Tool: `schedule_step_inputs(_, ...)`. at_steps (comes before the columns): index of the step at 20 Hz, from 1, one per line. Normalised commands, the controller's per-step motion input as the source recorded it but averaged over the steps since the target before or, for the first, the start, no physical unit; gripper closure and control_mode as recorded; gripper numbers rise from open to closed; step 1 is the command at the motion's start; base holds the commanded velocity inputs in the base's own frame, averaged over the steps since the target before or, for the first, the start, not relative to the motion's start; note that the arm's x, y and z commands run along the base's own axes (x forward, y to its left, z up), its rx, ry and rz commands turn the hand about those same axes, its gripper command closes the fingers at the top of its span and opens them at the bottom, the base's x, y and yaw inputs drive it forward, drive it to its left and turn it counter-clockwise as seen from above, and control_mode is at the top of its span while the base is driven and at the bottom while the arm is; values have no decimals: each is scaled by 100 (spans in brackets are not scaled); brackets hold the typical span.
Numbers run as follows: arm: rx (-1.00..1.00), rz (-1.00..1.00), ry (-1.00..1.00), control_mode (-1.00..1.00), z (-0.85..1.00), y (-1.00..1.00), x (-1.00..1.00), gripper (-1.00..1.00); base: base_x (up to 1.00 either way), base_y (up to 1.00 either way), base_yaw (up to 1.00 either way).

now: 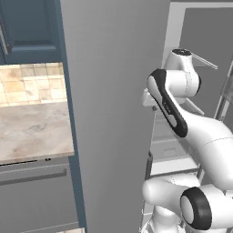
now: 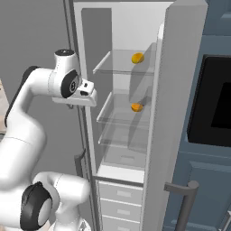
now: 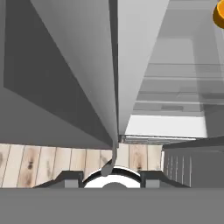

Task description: Pick up the orange and mango from the fridge and place one fruit on each plate on the dining counter.

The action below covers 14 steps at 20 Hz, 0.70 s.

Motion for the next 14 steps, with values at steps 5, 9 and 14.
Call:
schedule_step_inputs(5,0,-13,-6,-100,6,-39,-1,-100,0,0,0)
schedule_step_inputs(9,0,-10,-27,-100,35,-68,4,-100,0,0,0)
schedule_step_inputs(14,0,-3,-3,-100,-10,-56,39,-100,0,0,0)
